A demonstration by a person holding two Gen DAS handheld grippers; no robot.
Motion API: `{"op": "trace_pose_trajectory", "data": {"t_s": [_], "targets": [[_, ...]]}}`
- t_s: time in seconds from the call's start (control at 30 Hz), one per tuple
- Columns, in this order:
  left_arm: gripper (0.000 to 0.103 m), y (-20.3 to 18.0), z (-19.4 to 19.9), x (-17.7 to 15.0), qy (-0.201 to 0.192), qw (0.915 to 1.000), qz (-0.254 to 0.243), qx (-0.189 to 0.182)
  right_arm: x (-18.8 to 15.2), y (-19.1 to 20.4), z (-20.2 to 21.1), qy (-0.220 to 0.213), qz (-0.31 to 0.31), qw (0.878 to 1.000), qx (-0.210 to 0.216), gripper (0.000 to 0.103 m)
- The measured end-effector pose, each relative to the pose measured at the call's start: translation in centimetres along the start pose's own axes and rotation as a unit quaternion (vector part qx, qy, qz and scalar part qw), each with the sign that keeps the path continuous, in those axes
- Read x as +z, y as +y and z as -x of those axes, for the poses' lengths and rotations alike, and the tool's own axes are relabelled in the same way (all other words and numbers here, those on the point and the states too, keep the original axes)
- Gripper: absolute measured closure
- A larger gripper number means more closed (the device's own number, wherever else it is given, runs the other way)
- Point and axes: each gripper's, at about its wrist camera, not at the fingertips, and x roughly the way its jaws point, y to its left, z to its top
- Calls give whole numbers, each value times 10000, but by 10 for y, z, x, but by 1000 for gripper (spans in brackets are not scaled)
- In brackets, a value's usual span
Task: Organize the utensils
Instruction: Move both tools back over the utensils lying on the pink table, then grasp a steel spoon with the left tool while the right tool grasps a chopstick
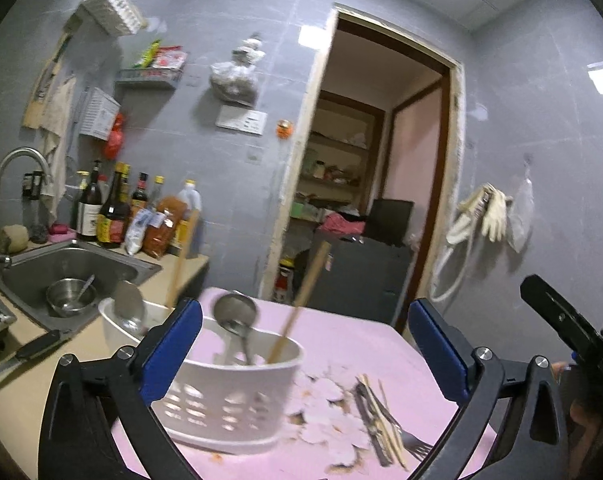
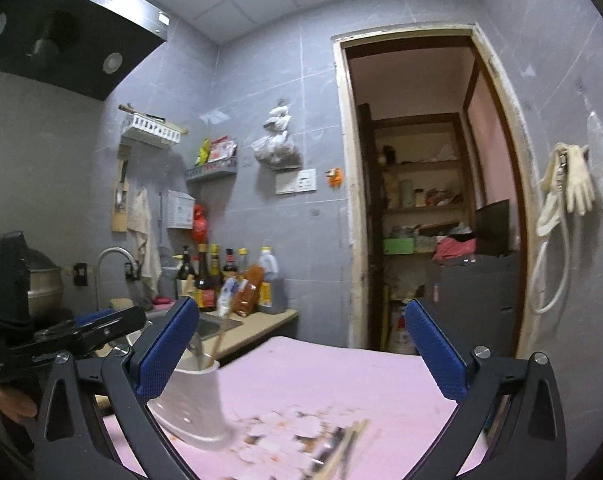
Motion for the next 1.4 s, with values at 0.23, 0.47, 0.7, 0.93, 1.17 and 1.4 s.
{"op": "trace_pose_trajectory", "data": {"t_s": [0.23,0.47,0.7,0.93,1.17,1.4], "targets": [[2,-35,-21,-21,484,9973,-544,-94,-13,-31,8,301,44,9988,-375,0],[2,-53,-54,-48,1207,9900,-718,-98,-41,-59,-5,1161,-20,9917,-552,0],[3,-62,-90,-76,2106,9746,-735,-185,-68,-84,-26,2193,-311,9744,-377,17],[18,-67,-128,-91,2752,9583,-710,-289,-92,-97,-48,2949,-524,9540,-109,49],[46,-70,-176,-104,3500,9335,-669,-402,-109,-106,-74,3494,-766,9336,188,73],[58,-65,-219,-107,3953,9163,-481,-423,-123,-118,-102,3909,-1079,9138,232,73]]}}
